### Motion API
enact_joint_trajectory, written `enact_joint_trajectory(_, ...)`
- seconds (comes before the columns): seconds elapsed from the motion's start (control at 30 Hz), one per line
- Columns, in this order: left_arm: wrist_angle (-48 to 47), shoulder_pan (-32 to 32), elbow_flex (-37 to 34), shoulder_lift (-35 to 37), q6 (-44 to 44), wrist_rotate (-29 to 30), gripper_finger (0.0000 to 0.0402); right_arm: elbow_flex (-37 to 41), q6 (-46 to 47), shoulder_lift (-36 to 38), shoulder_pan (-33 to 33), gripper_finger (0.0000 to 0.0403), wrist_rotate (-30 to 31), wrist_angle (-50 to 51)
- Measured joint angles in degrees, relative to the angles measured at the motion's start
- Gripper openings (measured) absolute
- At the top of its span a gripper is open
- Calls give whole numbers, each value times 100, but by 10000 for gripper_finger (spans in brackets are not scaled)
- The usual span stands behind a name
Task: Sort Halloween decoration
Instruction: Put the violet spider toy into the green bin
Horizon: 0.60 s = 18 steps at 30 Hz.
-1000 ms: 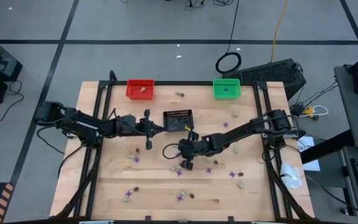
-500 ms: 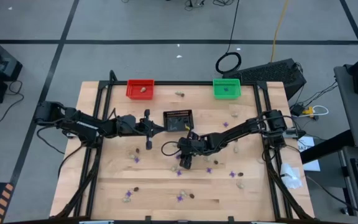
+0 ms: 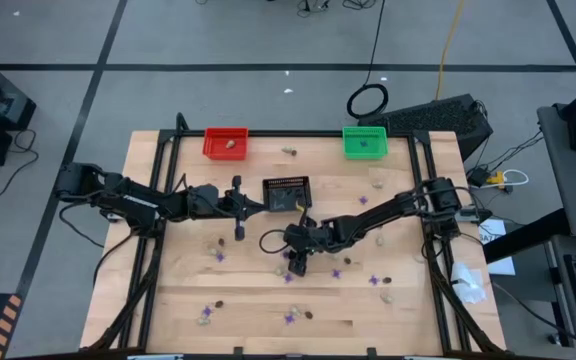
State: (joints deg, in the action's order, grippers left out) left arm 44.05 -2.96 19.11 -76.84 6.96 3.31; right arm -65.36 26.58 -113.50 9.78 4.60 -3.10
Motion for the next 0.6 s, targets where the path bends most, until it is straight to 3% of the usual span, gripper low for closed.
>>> enact_joint_trajectory(0.6, 4, -1, 0, 0, -2, 0, 8, -26, 77, -311, -43, 151, 58, -149)
